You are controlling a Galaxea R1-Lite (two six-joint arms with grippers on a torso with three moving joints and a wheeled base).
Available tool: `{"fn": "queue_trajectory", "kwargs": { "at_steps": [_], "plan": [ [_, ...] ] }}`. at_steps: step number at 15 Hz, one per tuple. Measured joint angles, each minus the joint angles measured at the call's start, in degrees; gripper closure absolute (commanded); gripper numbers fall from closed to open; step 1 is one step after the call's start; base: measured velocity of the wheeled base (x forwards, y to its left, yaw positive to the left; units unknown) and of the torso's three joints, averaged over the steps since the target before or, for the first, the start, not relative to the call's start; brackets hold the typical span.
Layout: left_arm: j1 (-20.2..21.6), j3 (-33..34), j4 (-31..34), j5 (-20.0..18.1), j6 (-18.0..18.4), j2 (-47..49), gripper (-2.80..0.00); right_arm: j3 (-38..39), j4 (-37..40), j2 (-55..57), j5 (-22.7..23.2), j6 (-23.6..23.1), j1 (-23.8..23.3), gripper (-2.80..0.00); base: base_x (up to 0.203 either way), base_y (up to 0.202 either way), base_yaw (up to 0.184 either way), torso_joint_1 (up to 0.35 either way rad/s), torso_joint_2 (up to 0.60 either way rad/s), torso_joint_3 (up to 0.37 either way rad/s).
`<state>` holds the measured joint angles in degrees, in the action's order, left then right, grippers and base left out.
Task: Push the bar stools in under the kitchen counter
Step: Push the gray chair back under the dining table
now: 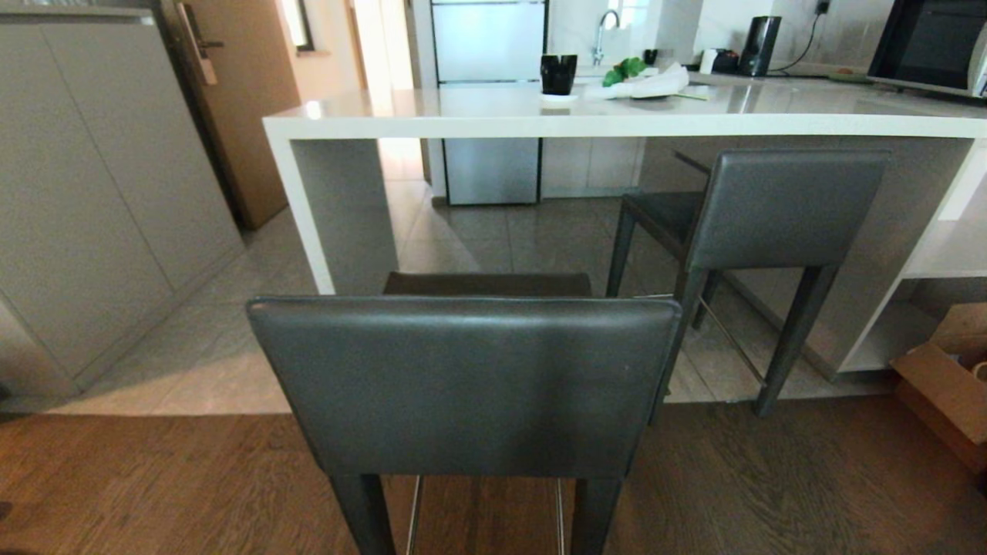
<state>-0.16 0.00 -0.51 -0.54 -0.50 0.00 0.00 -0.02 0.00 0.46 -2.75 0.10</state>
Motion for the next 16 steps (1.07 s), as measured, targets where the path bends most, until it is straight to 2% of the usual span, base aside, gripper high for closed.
{"fn": "queue_trajectory", "kwargs": {
  "at_steps": [3,6,9,11,13,16],
  "plan": [
    [0.00,0.00,-0.24,0.32,-0.66,0.00,0.00,0.00,-0.05,0.00,0.00,-0.29,-0.02,0.00,0.000,0.000,0.000,0.000,0.00,0.000],
    [0.06,-0.07,-0.28,-1.78,4.90,0.00,0.00,-1.81,0.13,0.32,1.81,-3.82,-0.02,0.00,0.000,0.000,0.000,0.000,0.00,0.000],
    [0.16,-0.22,-0.24,-2.29,6.01,0.00,0.00,-6.39,-0.85,4.78,2.75,-3.09,0.11,0.00,0.000,0.000,0.000,0.000,0.00,0.000],
    [0.16,-1.97,-0.02,-3.51,4.96,0.37,0.00,-8.77,-4.16,9.98,2.91,-2.21,0.32,0.00,0.000,0.000,0.000,0.000,0.00,0.000],
    [0.05,-6.68,-0.57,-4.94,2.24,4.00,0.00,-10.33,-10.20,16.70,3.01,-2.15,0.43,0.00,0.000,0.000,0.000,0.000,0.00,0.000],
    [-0.49,-11.38,-8.01,-5.90,0.24,17.41,0.00,-11.94,-19.30,26.64,5.19,-4.27,0.48,0.00,0.000,0.000,0.000,0.000,0.00,0.000]
  ]
}}
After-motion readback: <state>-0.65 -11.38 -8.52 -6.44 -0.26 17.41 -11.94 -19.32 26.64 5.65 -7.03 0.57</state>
